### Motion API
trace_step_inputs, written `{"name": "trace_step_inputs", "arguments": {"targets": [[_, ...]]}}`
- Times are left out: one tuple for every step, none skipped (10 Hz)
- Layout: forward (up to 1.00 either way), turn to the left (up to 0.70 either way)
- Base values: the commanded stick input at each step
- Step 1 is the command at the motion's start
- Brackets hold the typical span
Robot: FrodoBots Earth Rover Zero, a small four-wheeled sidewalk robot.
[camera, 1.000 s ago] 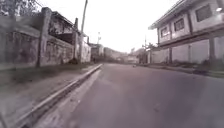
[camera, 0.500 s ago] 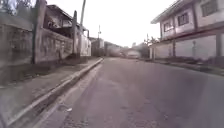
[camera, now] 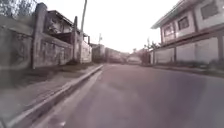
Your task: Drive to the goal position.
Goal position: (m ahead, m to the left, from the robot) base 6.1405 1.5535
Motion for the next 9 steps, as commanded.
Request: {"name": "trace_step_inputs", "arguments": {"targets": [[1.0, 0.0], [1.0, 0.0], [1.0, 0.0], [1.0, 0.0], [1.0, 0.0], [1.0, 0.0], [1.0, 0.0], [1.0, 0.0], [1.0, 0.0]]}}
